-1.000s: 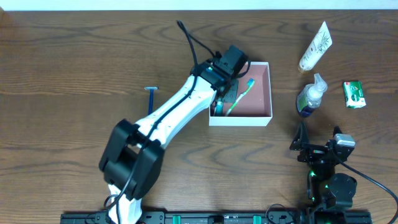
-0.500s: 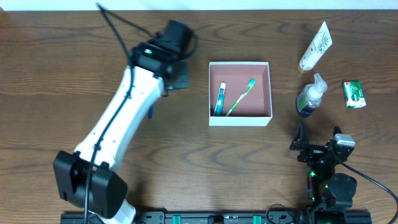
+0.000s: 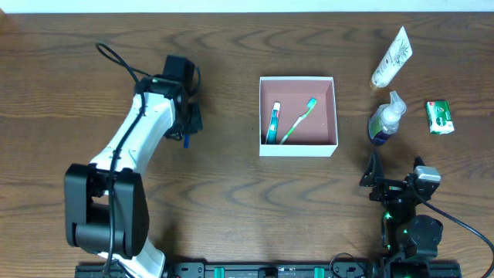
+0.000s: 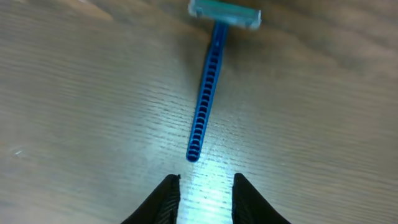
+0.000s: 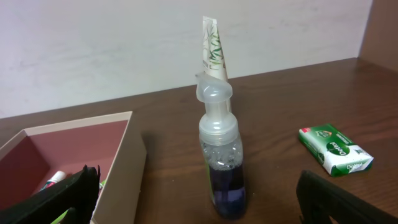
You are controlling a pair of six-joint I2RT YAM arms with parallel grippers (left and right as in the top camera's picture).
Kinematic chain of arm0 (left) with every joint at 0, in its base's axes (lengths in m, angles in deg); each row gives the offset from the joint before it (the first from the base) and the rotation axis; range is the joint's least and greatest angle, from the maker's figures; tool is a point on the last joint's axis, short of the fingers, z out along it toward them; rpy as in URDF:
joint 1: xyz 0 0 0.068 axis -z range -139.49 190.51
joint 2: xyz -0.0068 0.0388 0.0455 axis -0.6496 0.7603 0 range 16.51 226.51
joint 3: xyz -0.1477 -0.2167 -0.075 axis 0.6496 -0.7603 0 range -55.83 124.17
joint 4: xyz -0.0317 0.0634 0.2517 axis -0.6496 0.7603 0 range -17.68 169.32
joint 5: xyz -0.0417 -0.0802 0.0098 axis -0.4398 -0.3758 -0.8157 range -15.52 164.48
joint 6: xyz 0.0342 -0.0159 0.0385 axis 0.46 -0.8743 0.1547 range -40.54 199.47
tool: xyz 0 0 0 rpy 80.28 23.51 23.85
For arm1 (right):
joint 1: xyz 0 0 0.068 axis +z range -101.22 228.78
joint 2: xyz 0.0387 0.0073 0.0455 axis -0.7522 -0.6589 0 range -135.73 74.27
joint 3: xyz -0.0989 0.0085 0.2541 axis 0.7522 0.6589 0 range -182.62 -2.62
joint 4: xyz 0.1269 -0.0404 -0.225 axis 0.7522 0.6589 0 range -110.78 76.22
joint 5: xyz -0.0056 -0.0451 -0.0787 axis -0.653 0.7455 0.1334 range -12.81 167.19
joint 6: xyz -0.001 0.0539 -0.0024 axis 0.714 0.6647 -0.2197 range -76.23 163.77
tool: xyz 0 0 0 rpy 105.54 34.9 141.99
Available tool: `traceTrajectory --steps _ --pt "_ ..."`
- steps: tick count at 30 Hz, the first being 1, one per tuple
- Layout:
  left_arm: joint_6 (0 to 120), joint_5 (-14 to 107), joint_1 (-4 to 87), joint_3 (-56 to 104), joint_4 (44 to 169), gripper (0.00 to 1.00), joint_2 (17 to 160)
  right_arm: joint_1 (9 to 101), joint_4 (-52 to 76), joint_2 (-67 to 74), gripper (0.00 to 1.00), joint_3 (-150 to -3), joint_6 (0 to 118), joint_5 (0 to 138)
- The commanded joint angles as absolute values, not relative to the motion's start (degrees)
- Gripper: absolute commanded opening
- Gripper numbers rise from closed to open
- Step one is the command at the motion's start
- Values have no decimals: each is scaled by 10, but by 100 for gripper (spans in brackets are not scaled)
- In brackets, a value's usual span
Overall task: Pack container
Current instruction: 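Move the left gripper to the blue razor and grasp it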
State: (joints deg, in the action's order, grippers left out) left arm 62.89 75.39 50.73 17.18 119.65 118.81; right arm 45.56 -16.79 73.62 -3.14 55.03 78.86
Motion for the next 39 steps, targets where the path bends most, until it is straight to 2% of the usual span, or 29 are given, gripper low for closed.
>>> traceTrajectory --steps 1,7,39 --pt "656 737 505 156 1177 32 1195 450 -167 739 99 -29 542 786" --pt "660 761 501 155 1155 36 1195 450 -167 739 99 -29 542 786" --pt "691 752 487 155 1122 36 1287 450 -167 739 99 -29 542 786"
